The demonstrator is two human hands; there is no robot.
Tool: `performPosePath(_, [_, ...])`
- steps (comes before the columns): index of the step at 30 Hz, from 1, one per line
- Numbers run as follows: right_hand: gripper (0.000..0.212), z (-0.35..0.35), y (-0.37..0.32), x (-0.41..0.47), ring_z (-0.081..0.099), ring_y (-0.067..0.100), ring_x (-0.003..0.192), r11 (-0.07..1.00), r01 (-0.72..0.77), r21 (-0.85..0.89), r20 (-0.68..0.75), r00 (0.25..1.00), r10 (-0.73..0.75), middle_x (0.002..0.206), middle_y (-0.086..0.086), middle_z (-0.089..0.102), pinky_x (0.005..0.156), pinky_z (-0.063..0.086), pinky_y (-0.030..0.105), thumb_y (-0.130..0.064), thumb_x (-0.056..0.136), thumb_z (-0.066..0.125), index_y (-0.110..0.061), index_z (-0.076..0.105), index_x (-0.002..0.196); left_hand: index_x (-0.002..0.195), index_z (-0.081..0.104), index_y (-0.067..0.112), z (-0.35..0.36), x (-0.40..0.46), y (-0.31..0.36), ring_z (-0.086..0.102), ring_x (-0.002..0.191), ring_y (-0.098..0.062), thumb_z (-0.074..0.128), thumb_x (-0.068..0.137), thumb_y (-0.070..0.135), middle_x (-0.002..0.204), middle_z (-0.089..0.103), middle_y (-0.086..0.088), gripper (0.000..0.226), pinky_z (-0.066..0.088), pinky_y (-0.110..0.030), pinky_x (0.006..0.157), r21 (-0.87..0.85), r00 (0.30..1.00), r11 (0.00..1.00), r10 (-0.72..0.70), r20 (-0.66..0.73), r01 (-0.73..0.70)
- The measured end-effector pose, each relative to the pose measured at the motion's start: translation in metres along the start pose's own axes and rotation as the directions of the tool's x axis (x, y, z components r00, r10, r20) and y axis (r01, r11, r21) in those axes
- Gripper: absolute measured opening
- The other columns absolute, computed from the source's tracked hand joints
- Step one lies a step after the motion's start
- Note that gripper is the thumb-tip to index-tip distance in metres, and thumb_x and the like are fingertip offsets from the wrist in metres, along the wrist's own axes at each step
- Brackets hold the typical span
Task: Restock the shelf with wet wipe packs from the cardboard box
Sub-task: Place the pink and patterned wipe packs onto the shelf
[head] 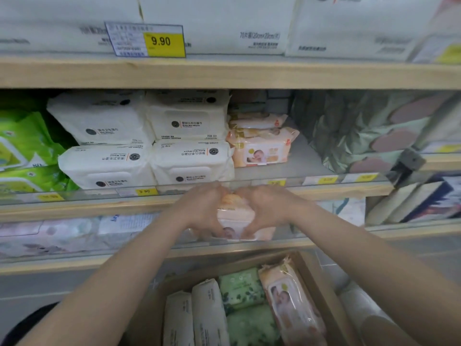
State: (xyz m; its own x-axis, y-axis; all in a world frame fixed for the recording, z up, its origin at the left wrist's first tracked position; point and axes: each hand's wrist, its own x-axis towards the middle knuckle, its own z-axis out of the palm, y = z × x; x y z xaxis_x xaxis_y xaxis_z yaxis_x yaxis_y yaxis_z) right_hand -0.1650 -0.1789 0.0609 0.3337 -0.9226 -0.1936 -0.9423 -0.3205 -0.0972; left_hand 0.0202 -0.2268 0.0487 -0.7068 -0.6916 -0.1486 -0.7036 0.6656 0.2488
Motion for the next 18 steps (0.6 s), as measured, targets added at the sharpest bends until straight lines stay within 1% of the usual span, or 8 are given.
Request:
performPosePath(2, [0.093, 0.004, 0.008, -0.016, 0.058, 0.019, 0.099, 0.997, -0.028, 0.076, 0.003, 1.000, 0.028, 0.100, -0.008, 0.059, 0.067, 0.037, 0.028, -0.058, 0.063, 0.075, -0.036, 0.030, 0.141, 0.129, 0.047, 0.025, 0.001, 0.001, 0.008, 0.051, 0.110, -0.019, 0.076, 0.049, 0.065, 0.118, 0.053, 0.002, 0.094, 0.045, -0.034, 0.091, -0.054, 1.000, 0.998, 0.025, 0.006, -0.025])
performPosePath(4, [0.094, 0.002, 0.023, -0.031, 0.056, 0.020, 0.103, 0.998, -0.031, 0.057, -0.030, 0.999, 0.033, 0.109, -0.005, 0.060, 0.070, 0.037, 0.029, -0.055, 0.067, 0.073, -0.040, 0.022, 0.144, 0.139, 0.040, 0.028, -0.013, 0.002, 0.009, 0.046, 0.121, -0.015, 0.065, 0.054, 0.076, 0.131, 0.049, 0.006, 0.100, 0.040, -0.035, 0.102, -0.183, 0.999, 0.983, 0.018, -0.048, -0.026])
performPosePath(6, [0.090, -0.006, 0.042, -0.047, 0.054, 0.023, 0.107, 0.999, -0.019, 0.025, -0.073, 0.997, 0.021, 0.121, 0.000, 0.058, 0.078, 0.042, 0.031, -0.054, 0.072, 0.070, -0.047, 0.016, 0.144, 0.143, 0.036, 0.027, -0.030, 0.009, 0.001, 0.037, 0.132, -0.017, 0.040, 0.064, 0.082, 0.141, 0.044, 0.003, 0.096, 0.030, -0.039, 0.110, -0.192, 0.964, 0.980, -0.008, -0.268, -0.046])
performPosePath(8, [0.084, -0.022, 0.060, -0.059, 0.051, 0.021, 0.109, 0.999, -0.032, 0.020, -0.102, 0.994, 0.034, 0.127, -0.001, 0.054, 0.082, 0.040, 0.031, -0.052, 0.076, 0.068, -0.053, 0.016, 0.142, 0.146, 0.030, 0.029, -0.044, 0.020, -0.016, 0.025, 0.139, -0.020, 0.022, 0.077, 0.075, 0.151, 0.033, 0.000, 0.083, 0.018, -0.047, 0.115, -0.120, 0.906, 0.993, -0.062, -0.420, 0.013])
performPosePath(10, [0.078, -0.042, 0.078, -0.064, 0.048, 0.018, 0.115, 0.999, -0.044, -0.007, -0.126, 0.991, 0.043, 0.135, -0.003, 0.048, 0.086, 0.037, 0.028, -0.051, 0.081, 0.065, -0.055, 0.016, 0.142, 0.149, 0.016, 0.037, -0.042, 0.034, -0.033, 0.007, 0.145, -0.021, 0.019, 0.090, 0.064, 0.158, 0.013, 0.003, 0.064, 0.003, -0.057, 0.114, -0.039, 0.922, 0.982, -0.185, -0.340, 0.183])
performPosePath(12, [0.077, -0.060, 0.094, -0.061, 0.046, 0.019, 0.120, 0.998, -0.057, -0.021, -0.165, 0.985, 0.052, 0.139, -0.002, 0.046, 0.094, 0.036, 0.029, -0.049, 0.082, 0.065, -0.055, 0.017, 0.141, 0.148, 0.003, 0.043, -0.027, 0.043, -0.041, -0.004, 0.146, -0.023, 0.016, 0.094, 0.058, 0.160, -0.002, 0.006, 0.057, -0.003, -0.061, 0.112, 0.059, 0.938, 0.955, -0.271, -0.218, 0.289])
performPosePath(15, [0.075, -0.077, 0.111, -0.042, 0.042, 0.023, 0.124, 0.996, -0.064, -0.060, -0.209, 0.977, 0.050, 0.143, 0.001, 0.042, 0.103, 0.033, 0.037, -0.049, 0.082, 0.064, -0.059, 0.015, 0.139, 0.147, 0.002, 0.046, -0.008, 0.048, -0.045, -0.004, 0.146, -0.024, 0.016, 0.094, 0.058, 0.160, -0.002, 0.007, 0.056, -0.004, -0.062, 0.111, 0.099, 0.918, 0.947, -0.266, -0.295, 0.306])
performPosePath(18, [0.073, -0.075, 0.124, -0.008, 0.042, 0.024, 0.121, 0.990, -0.076, -0.115, -0.200, 0.979, 0.052, 0.141, -0.002, 0.044, 0.099, 0.030, 0.037, -0.049, 0.082, 0.065, -0.056, 0.022, 0.140, 0.147, 0.007, 0.046, -0.005, 0.051, -0.046, -0.001, 0.146, -0.024, 0.018, 0.095, 0.056, 0.160, 0.004, 0.007, 0.054, -0.004, -0.062, 0.110, 0.089, 0.899, 0.946, -0.264, -0.350, 0.312])
